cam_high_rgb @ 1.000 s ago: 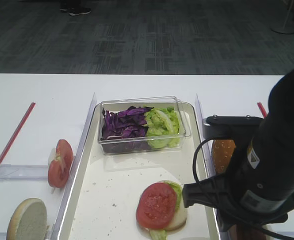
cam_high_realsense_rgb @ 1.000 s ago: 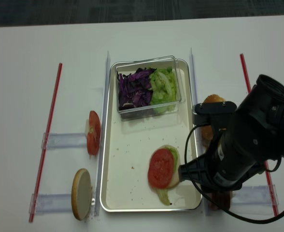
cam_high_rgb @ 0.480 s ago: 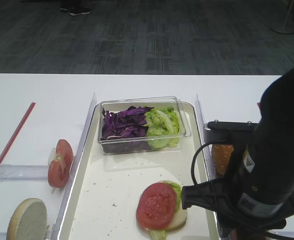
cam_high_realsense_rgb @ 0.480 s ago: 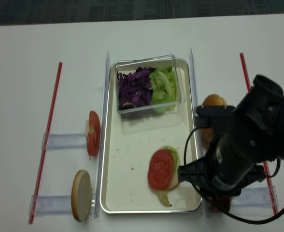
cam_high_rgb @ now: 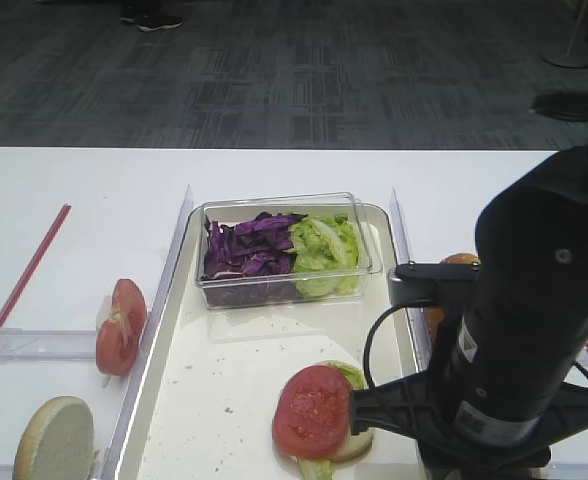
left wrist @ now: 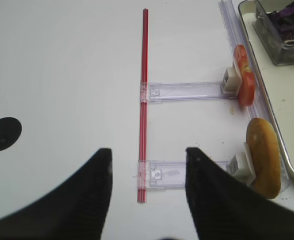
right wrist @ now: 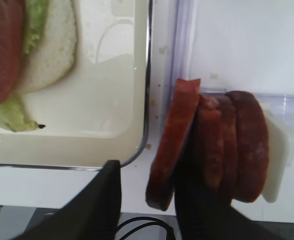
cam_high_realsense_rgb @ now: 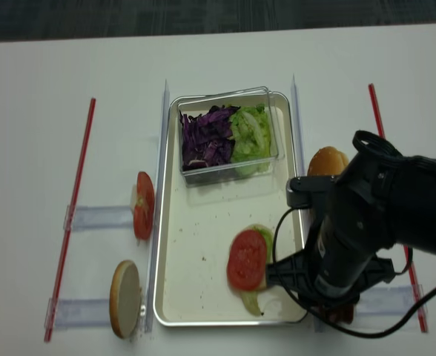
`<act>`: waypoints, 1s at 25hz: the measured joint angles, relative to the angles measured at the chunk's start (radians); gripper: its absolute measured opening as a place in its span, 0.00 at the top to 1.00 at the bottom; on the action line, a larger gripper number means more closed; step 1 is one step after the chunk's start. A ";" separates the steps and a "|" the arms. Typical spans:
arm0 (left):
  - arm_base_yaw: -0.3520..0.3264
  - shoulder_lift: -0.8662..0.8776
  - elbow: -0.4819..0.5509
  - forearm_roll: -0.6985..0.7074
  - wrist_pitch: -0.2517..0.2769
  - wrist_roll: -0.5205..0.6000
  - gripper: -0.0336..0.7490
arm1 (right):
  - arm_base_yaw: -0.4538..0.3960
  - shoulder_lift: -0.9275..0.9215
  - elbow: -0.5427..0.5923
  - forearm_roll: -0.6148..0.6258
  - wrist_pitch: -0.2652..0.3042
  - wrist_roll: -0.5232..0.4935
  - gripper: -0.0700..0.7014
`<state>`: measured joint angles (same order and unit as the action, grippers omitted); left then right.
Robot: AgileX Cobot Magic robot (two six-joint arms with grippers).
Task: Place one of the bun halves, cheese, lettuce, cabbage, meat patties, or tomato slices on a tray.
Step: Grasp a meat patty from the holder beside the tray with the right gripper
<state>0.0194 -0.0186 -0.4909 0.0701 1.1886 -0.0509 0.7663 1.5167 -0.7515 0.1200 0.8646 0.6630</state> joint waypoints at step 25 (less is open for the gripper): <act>0.000 0.000 0.000 0.000 0.000 0.000 0.56 | 0.000 0.006 0.000 -0.080 0.012 0.048 0.76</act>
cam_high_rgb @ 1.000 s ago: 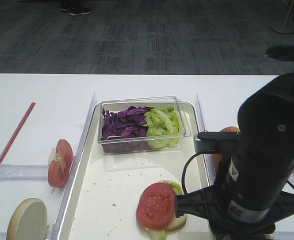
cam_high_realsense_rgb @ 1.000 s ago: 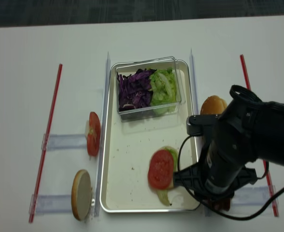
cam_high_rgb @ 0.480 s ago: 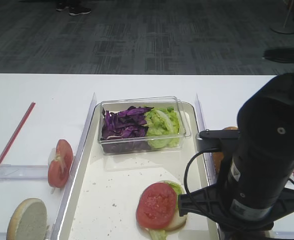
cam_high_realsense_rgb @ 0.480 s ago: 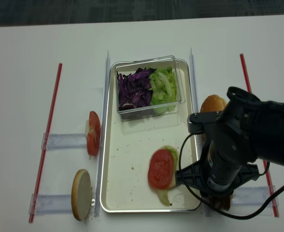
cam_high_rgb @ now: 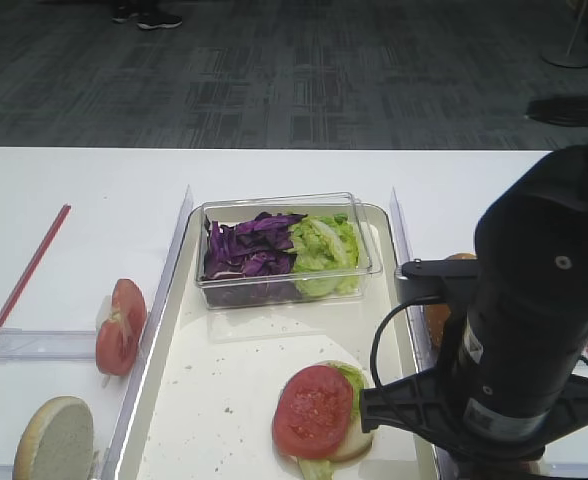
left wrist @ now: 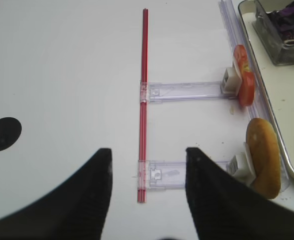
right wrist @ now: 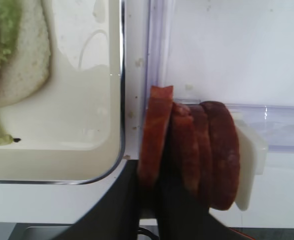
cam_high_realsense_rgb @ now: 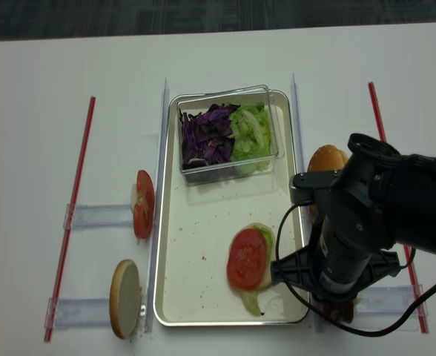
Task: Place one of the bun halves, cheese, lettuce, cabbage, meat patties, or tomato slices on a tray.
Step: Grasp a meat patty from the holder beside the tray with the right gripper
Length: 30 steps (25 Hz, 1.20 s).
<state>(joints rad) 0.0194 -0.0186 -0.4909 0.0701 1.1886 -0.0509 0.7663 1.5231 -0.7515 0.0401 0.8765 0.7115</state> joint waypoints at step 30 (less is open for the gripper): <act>0.000 0.000 0.000 0.001 0.000 0.000 0.56 | 0.000 -0.048 -0.164 -0.049 0.188 0.000 0.79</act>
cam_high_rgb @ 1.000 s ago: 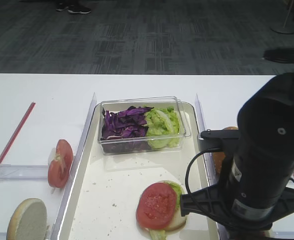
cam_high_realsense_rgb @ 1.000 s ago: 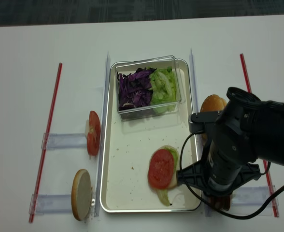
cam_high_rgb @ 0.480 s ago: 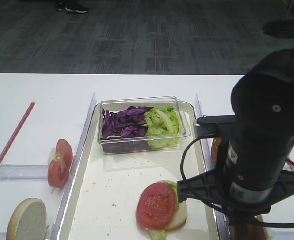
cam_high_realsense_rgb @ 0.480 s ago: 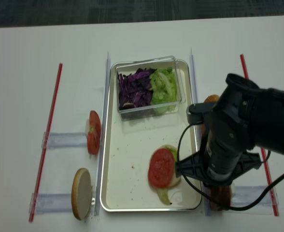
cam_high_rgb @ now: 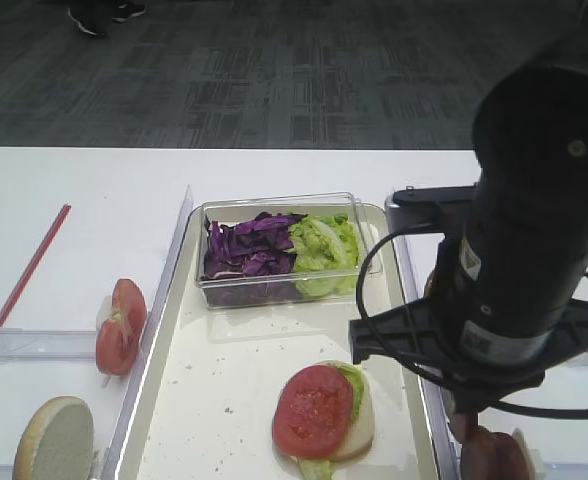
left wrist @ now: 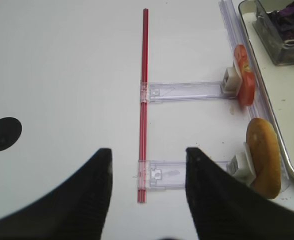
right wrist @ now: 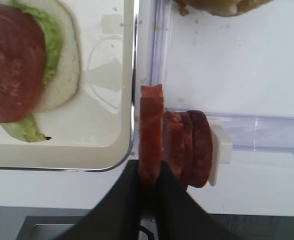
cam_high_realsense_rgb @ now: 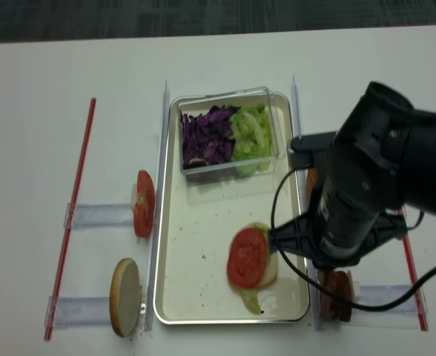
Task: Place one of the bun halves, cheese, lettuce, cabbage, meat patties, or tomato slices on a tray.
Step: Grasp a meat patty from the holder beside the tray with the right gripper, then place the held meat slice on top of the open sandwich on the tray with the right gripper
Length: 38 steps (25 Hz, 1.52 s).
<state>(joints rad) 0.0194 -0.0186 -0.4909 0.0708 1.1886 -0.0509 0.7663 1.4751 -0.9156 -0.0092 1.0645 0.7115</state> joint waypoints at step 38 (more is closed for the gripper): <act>0.000 0.000 0.000 0.000 0.000 0.000 0.56 | 0.009 0.189 -0.214 0.069 -0.018 -0.118 0.79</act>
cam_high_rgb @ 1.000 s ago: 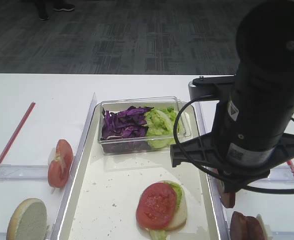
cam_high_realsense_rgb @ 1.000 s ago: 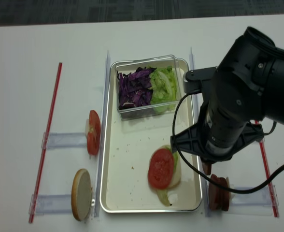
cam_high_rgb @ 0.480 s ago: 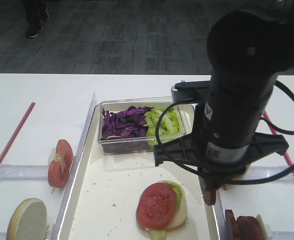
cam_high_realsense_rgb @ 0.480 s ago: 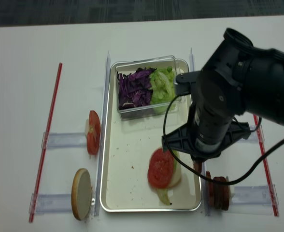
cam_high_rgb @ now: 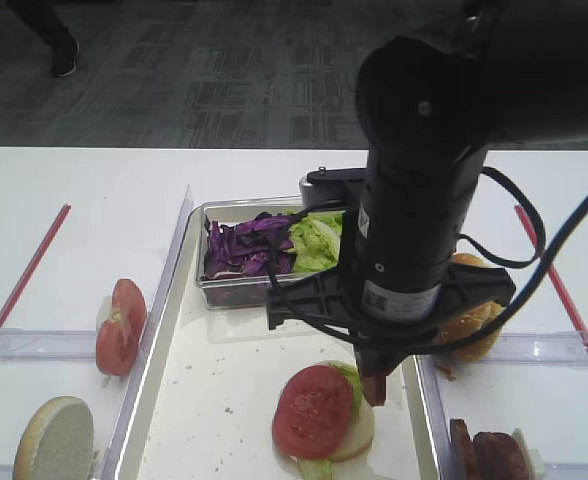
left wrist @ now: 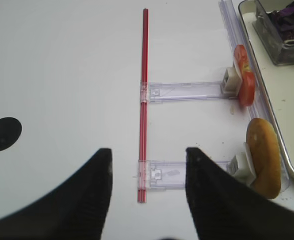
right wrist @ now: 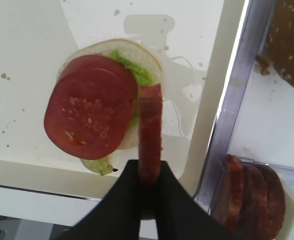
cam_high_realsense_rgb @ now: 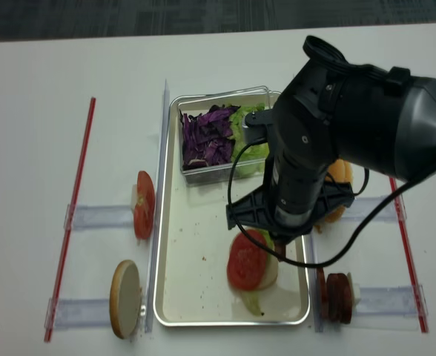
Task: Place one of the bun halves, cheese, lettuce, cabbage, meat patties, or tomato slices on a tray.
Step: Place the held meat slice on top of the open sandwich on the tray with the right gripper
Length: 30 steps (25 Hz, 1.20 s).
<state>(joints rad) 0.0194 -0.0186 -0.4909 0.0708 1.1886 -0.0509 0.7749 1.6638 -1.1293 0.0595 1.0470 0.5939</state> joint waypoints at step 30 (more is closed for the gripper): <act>0.000 0.000 0.000 0.000 0.000 0.000 0.56 | 0.020 0.059 -0.072 0.158 -0.096 -0.118 0.79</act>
<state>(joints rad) 0.0194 -0.0186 -0.4909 0.0708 1.1886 -0.0509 0.7953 1.7228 -1.2012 0.2170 0.9511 0.4759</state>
